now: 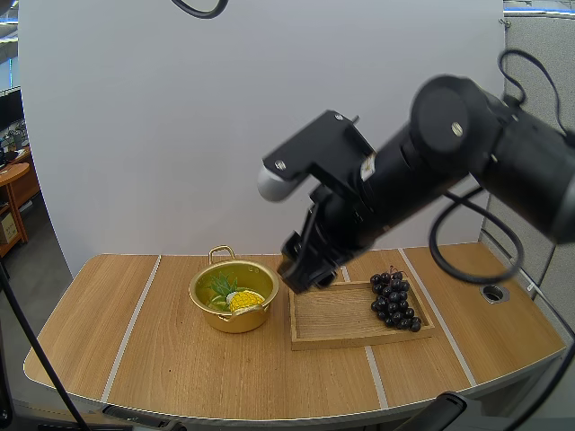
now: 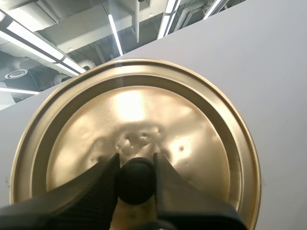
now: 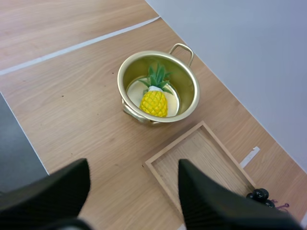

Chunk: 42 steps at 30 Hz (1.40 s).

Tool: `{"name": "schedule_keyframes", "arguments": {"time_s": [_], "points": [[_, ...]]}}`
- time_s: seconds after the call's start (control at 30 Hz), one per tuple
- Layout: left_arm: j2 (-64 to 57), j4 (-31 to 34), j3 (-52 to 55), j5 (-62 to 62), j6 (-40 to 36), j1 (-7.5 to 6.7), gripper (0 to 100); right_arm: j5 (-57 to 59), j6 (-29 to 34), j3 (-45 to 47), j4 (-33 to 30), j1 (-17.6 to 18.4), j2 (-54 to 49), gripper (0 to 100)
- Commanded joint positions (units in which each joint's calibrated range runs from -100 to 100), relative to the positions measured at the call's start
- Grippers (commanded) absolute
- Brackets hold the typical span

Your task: Open the pot, put the pineapple inside, and close it

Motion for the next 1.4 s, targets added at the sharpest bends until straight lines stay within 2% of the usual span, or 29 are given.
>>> {"name": "schedule_keyframes", "arguments": {"time_s": [0.0,0.17,0.4,0.67,0.87,1.37], "points": [[-0.34,-0.06,-0.6,-1.96,-0.61,-0.18,0,0.95,2.41,2.23,-0.2,0.08,-2.73,0],[-0.34,-0.06,-0.6,-1.96,-0.61,-0.18,0,0.95,5.83,4.58,-1.4,0.08,-5.46,0],[-0.34,-0.06,-0.6,-1.96,-0.61,-0.18,0,0.26,5.83,10.54,-1.48,-0.67,-12.5,0],[-0.34,-0.06,-0.6,-1.96,-0.61,-0.18,0,-1.88,5.83,12.29,-0.71,-2.71,-20.11,0],[-0.34,-0.06,-0.6,-1.96,-0.61,-0.18,0,-5.33,5.97,12.39,-0.34,-3.33,-20.16,0],[-0.34,-0.06,-0.6,0.17,-0.61,-0.18,0,-5.52,6.57,12.39,-0.34,-3.33,-20.16,0]]}}
